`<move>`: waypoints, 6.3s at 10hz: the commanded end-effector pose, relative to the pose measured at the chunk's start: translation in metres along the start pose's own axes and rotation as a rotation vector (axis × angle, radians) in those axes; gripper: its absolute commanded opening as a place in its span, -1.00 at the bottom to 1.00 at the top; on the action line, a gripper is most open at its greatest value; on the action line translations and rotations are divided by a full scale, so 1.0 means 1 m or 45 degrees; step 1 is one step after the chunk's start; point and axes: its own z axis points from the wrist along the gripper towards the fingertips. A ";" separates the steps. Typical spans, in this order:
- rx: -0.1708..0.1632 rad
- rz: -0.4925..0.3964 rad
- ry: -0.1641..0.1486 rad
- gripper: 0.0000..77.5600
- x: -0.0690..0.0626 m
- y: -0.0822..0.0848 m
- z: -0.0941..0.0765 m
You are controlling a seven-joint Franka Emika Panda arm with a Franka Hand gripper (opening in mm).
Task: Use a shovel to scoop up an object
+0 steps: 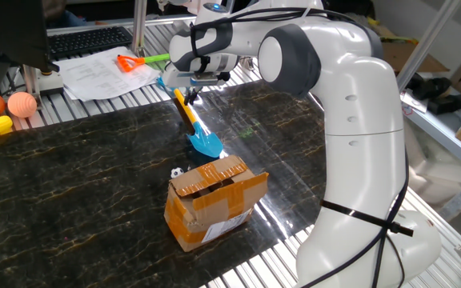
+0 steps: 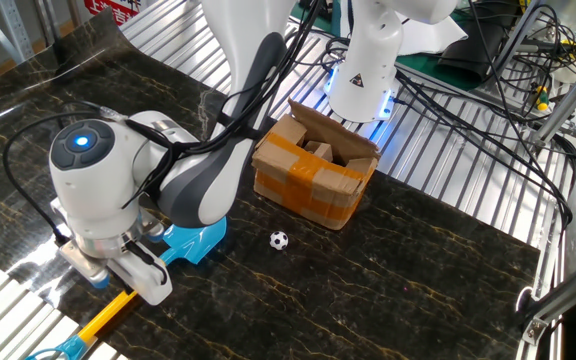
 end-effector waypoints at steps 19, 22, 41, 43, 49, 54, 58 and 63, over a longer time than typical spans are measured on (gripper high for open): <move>-0.004 -0.001 -0.010 1.00 -0.002 -0.001 0.018; -0.002 -0.005 -0.027 1.00 0.000 -0.002 0.026; 0.031 -0.016 -0.053 -0.97 0.001 -0.002 0.034; 0.031 -0.016 -0.053 -0.97 0.001 -0.002 0.034; 0.031 -0.016 -0.053 -0.97 0.001 -0.002 0.034; 0.070 0.027 -0.053 -0.97 -0.004 0.000 -0.011; 0.070 0.036 -0.056 -0.97 -0.004 0.000 -0.016; 0.065 0.122 -0.119 -0.97 -0.003 0.008 -0.043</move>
